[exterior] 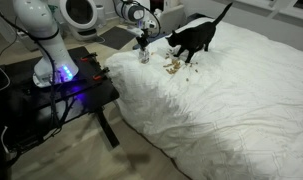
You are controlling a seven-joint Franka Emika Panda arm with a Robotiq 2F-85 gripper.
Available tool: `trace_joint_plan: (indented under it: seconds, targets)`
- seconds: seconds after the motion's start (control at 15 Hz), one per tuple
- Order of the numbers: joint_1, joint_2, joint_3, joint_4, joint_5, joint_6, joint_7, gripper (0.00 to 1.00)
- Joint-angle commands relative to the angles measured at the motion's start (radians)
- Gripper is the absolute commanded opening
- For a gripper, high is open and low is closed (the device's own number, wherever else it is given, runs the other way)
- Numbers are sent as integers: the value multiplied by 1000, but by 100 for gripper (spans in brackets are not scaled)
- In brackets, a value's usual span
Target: Pick some objects from the bed and put them in the clear bottle
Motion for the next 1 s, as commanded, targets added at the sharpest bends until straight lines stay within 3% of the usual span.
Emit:
trace_joint_plan:
  seconds: [0.0, 0.93]
  targets:
    - [-1, 20, -9, 20, -8, 6, -17, 1]
    - [8, 92, -23, 96, -14, -18, -6, 1]
